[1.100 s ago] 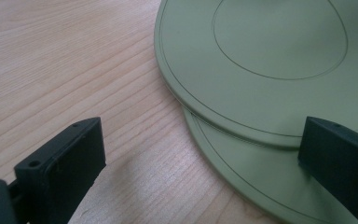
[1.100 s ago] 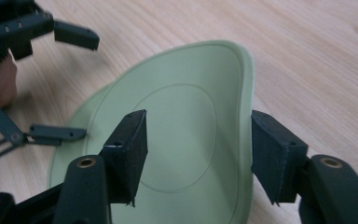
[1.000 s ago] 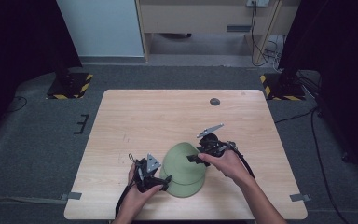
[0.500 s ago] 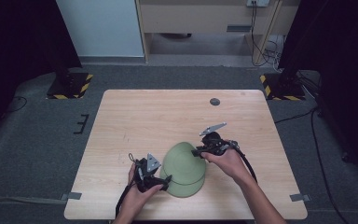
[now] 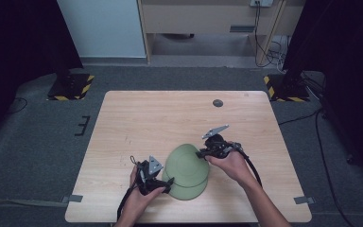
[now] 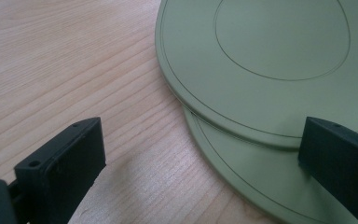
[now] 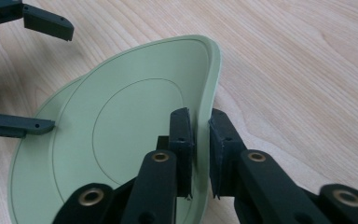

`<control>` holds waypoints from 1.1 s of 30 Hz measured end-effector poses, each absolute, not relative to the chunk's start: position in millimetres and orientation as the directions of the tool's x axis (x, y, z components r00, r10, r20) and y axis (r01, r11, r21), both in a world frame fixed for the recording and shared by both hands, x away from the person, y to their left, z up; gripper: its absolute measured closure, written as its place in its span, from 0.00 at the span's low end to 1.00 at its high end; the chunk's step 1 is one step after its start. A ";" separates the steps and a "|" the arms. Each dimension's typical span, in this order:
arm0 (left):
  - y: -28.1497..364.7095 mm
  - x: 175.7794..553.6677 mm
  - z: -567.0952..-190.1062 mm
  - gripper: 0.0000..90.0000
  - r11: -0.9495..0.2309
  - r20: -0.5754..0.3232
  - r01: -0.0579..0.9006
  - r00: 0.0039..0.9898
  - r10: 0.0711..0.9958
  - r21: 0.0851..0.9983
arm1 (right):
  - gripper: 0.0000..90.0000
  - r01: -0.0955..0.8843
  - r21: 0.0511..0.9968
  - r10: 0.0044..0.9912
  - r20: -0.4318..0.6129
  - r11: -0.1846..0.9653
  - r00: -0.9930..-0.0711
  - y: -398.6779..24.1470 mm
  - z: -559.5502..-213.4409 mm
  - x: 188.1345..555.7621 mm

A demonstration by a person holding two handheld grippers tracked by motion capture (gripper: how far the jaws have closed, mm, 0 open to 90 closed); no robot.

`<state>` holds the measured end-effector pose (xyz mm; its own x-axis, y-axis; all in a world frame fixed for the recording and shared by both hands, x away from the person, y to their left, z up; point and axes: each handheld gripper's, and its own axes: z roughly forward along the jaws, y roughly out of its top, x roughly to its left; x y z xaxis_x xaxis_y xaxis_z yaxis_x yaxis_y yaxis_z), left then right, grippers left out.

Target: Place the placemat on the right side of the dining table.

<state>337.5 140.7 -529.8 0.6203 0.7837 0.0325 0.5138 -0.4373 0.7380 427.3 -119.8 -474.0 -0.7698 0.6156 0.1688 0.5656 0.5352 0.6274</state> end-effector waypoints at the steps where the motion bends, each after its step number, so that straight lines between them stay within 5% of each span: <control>1: 140.7 337.5 -529.8 0.00 -0.437 0.033 0.514 0.620 0.784 0.738 | 0.92 0.566 0.627 0.616 0.169 0.535 -0.770 -119.8 -474.0 427.3; 33: 145.0 338.2 -529.9 0.02 -0.423 0.003 0.524 0.626 0.780 0.739 | 0.95 0.614 0.651 0.663 0.220 0.446 -0.715 -147.2 -459.2 434.8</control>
<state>338.2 145.0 -529.9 0.6256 0.7801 0.0029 0.5240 -0.4230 0.7393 434.8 -147.2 -459.2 -0.7150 0.6634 0.2205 0.6142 0.4456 0.6513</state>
